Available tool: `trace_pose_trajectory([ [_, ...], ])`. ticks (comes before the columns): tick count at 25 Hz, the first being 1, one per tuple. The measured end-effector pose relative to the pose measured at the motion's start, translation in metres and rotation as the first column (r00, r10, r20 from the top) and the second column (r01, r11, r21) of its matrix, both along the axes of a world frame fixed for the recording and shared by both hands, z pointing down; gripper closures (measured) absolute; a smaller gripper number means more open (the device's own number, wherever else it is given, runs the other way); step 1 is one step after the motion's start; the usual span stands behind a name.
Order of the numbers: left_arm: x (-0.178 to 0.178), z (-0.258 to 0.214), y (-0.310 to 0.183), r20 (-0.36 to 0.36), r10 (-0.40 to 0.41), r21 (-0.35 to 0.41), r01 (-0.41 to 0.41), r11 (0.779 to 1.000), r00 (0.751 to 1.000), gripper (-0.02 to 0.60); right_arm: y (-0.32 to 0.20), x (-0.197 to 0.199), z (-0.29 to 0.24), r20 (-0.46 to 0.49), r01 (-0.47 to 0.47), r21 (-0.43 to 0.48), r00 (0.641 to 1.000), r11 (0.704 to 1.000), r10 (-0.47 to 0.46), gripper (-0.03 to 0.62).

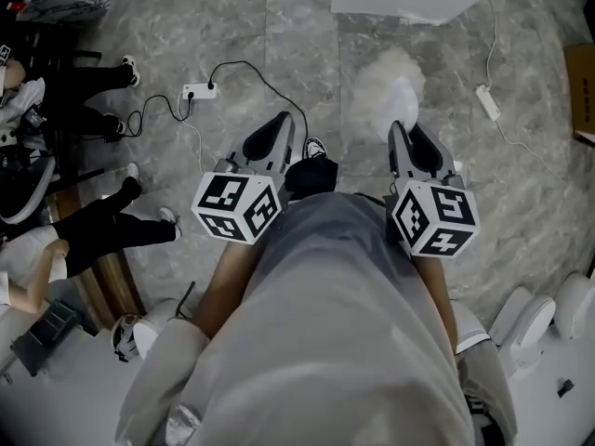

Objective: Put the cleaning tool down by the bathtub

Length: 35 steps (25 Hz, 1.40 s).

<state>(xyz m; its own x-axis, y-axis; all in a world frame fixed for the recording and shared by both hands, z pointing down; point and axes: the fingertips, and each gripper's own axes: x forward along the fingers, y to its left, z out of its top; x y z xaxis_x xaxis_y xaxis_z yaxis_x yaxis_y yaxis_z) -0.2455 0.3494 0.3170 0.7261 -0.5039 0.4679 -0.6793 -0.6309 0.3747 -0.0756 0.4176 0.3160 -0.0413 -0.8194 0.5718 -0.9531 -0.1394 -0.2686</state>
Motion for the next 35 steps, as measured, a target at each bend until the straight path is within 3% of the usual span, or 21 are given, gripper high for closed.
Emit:
trace_pose_trajectory([
  [10, -0.018, -0.004, -0.042, -0.030, -0.009, 0.004, 0.009, 1.000, 1.000, 0.572, -0.045, 0.016, -0.024, -0.036, -0.065, 0.053, 0.997, 0.996, 0.067, 0.508],
  [23, -0.009, 0.000, -0.081, -0.061, -0.057, -0.040, 0.054, 0.998, 0.997, 0.572, -0.106, 0.026, -0.023, -0.024, -0.014, 0.063, 1.000, 0.998, 0.015, 0.519],
  [35, 0.053, 0.003, -0.176, -0.044, -0.085, -0.032, 0.084, 0.996, 0.995, 0.572, -0.202, 0.078, -0.006, -0.008, 0.061, 0.045, 0.998, 0.997, -0.061, 0.519],
])
